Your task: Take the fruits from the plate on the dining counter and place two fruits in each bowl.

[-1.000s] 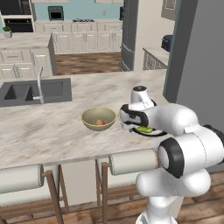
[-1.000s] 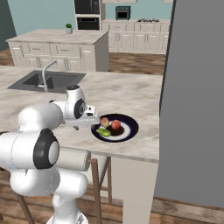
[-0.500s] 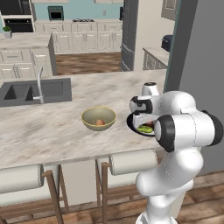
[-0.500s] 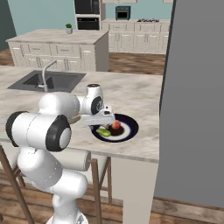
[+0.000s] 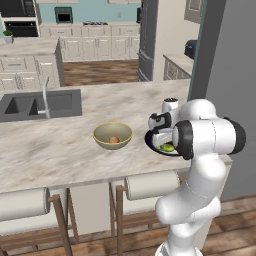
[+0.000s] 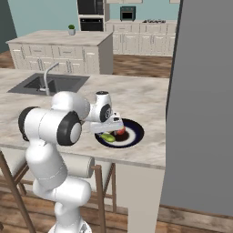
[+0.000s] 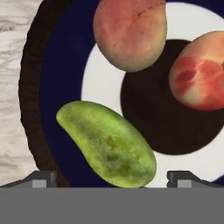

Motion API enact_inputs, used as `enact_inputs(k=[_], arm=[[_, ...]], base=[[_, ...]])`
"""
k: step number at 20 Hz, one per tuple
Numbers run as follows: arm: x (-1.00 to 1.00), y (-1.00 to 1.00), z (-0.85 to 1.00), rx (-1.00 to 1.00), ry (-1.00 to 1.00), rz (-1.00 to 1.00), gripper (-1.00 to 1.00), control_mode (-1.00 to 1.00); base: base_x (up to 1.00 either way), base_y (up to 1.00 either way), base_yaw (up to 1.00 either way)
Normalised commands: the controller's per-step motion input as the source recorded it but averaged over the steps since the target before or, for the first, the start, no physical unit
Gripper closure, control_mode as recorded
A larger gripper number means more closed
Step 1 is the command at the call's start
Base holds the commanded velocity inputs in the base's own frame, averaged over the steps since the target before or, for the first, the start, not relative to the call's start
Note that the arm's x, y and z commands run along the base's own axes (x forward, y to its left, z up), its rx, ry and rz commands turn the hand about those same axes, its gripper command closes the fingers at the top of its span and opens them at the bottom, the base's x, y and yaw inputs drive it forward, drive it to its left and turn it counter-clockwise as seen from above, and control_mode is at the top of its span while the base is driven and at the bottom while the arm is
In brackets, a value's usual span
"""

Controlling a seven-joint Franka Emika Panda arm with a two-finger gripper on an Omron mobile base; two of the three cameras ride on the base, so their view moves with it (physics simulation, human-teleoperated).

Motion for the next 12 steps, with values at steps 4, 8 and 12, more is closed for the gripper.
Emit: enact_inputs(k=[4, 8, 12], arm=[[0.27, -0.14, 0.00, 0.00, 0.06, 0.22, -1.00, -1.00], [-0.10, 0.01, -0.05, 0.00, 0.00, 0.06, -1.00, -1.00], [-0.29, 0.02, -0.10, 0.02, -0.02, 0.01, -1.00, -1.00]], base=[[0.00, 0.00, 0.00], [0.00, 0.00, 0.00], [0.00, 0.00, 0.00]])
